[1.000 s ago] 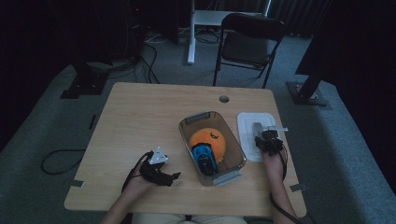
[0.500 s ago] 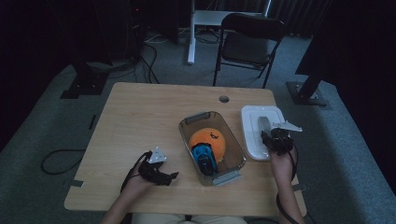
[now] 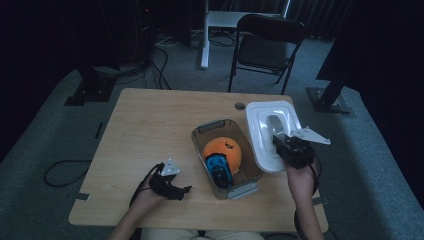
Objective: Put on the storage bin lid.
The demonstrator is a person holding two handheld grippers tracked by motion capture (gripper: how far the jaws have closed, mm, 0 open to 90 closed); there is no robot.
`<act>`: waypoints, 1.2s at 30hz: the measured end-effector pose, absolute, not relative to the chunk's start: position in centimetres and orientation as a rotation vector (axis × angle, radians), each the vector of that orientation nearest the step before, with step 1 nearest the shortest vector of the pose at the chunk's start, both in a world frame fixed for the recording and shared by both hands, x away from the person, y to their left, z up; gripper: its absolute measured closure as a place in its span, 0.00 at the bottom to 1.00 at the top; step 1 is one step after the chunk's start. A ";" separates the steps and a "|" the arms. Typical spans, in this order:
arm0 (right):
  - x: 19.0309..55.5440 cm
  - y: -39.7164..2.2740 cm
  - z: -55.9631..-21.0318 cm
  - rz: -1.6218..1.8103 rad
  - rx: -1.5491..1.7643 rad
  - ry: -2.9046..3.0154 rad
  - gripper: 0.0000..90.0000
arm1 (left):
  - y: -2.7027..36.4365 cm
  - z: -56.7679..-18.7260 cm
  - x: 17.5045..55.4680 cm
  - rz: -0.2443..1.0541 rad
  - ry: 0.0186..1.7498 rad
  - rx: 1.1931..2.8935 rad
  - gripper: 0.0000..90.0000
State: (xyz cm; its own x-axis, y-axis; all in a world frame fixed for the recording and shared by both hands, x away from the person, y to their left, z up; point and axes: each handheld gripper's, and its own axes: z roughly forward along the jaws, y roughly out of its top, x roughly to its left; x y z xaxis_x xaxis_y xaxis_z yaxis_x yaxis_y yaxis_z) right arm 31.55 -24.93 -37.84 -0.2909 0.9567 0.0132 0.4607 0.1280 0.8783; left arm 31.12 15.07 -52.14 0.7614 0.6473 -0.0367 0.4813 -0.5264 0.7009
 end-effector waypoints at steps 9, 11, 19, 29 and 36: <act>30.6 -20.7 -37.4 1.152 1.286 1.950 0.75 | 15.0 -52.1 31.0 0.305 0.831 2.234 0.13; 30.5 -19.7 -37.4 1.162 1.268 1.977 0.75 | 15.0 -52.1 31.0 0.307 0.830 2.238 0.13; 30.2 -16.4 -37.9 1.197 1.223 2.075 0.75 | 15.2 -51.9 31.0 0.317 0.832 2.230 0.13; 29.9 -14.0 -38.7 1.195 1.216 2.139 0.75 | 15.2 -51.9 30.9 0.315 0.836 2.231 0.13; 30.0 -13.3 -39.3 1.174 1.217 2.164 0.75 | 15.2 -52.0 30.8 0.315 0.830 2.239 0.13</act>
